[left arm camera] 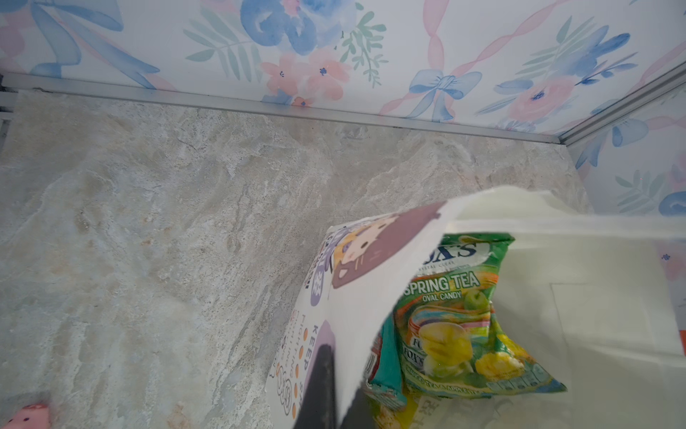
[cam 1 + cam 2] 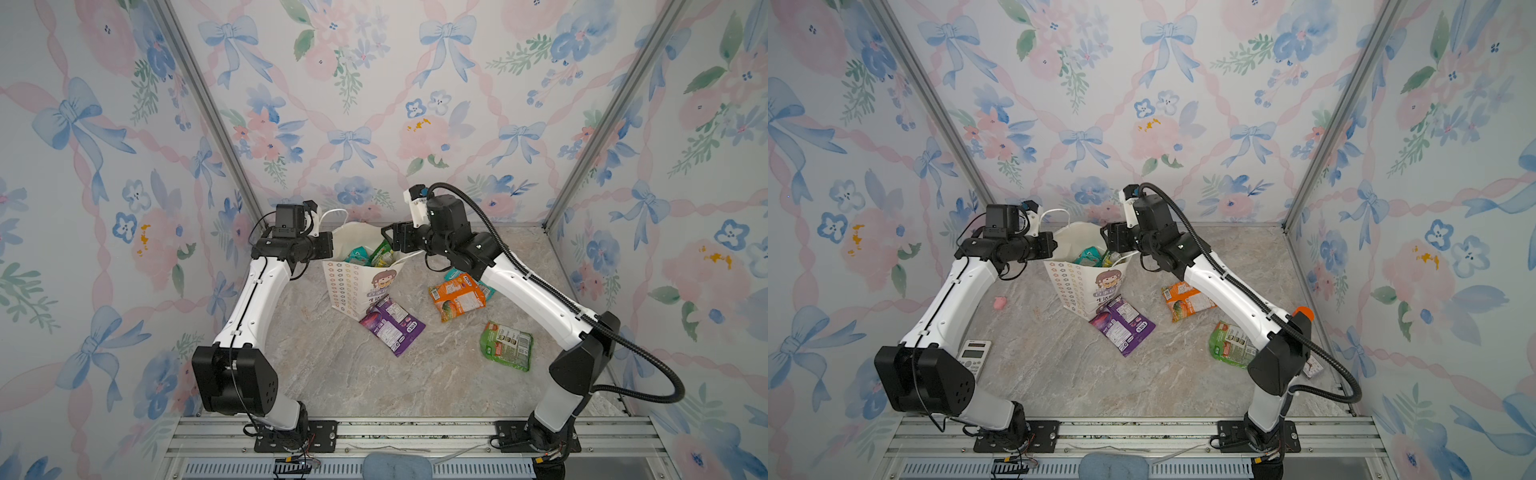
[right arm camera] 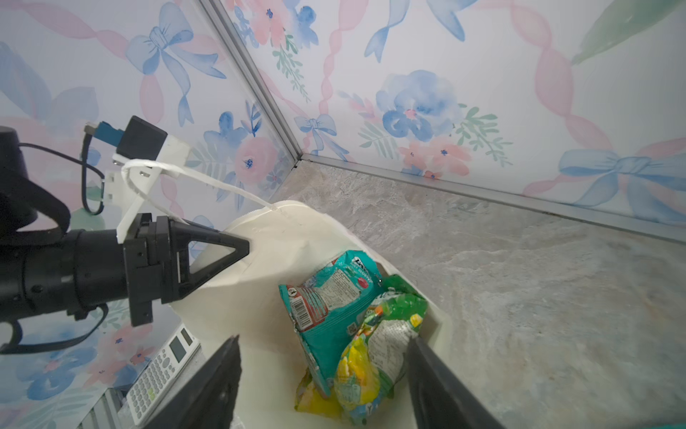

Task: Place the snacks into the paper bag
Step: Place the snack in the paper bag, then rotate the snack at the center of the table.

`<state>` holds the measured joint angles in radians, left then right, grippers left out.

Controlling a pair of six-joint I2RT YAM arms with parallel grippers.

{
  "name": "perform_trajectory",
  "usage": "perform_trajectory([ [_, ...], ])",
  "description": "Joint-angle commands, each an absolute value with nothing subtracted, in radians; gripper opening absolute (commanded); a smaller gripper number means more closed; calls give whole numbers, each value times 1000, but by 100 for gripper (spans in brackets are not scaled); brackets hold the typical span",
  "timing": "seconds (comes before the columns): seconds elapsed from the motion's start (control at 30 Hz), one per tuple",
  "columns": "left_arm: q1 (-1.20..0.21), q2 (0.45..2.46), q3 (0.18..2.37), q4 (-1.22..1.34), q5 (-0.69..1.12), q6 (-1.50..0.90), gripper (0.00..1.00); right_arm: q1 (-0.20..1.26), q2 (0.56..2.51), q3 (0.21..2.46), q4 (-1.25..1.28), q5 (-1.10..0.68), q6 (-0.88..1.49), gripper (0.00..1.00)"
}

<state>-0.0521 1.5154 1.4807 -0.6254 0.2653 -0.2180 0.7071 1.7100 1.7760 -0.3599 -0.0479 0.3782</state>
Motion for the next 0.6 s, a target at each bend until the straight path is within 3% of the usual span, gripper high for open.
perform_trajectory([
  [0.0,-51,1500,1471,-604,272,-213,0,641,1580,1628,-205,-37,406,78],
  [0.3,-46,1506,1472,-605,264,-212,0,479,1404,1324,-183,-91,487,86],
  [0.57,-40,1502,1471,-605,257,-211,0,461,1402,1101,-283,-165,544,80],
])
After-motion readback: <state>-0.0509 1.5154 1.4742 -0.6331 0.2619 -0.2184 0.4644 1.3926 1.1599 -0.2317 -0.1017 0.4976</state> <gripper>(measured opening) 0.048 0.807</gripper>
